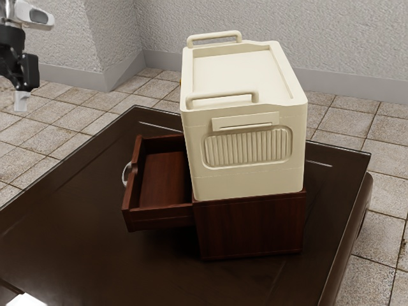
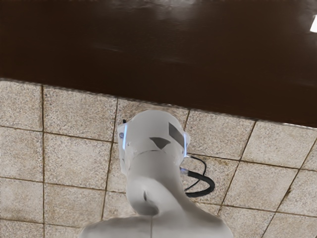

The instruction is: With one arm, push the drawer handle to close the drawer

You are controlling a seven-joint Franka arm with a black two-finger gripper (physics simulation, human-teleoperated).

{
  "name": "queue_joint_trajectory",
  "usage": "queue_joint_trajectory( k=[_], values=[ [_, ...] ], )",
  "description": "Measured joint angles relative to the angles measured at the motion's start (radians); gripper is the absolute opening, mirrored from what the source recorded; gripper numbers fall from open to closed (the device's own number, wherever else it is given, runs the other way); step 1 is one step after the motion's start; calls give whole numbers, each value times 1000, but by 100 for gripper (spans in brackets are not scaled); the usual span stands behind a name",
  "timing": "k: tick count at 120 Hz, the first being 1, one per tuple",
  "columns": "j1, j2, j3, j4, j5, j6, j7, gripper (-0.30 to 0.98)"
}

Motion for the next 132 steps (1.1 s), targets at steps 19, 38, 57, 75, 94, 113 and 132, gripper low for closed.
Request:
queue_joint_trajectory(
  k=[19,38,57,75,94,113,132],
  values=[
    [13,53,-3,-18,17,222,-1,69],
    [57,87,-52,-85,23,337,-49,69],
    [-219,-214,95,-690,85,646,-32,68],
    [-217,-258,164,-894,199,914,90,56],
    [-215,-219,268,-912,309,1088,243,17],
    [-180,-27,279,-898,418,1375,403,1],
    [-182,62,271,-886,448,1651,537,-6]
  ],
)
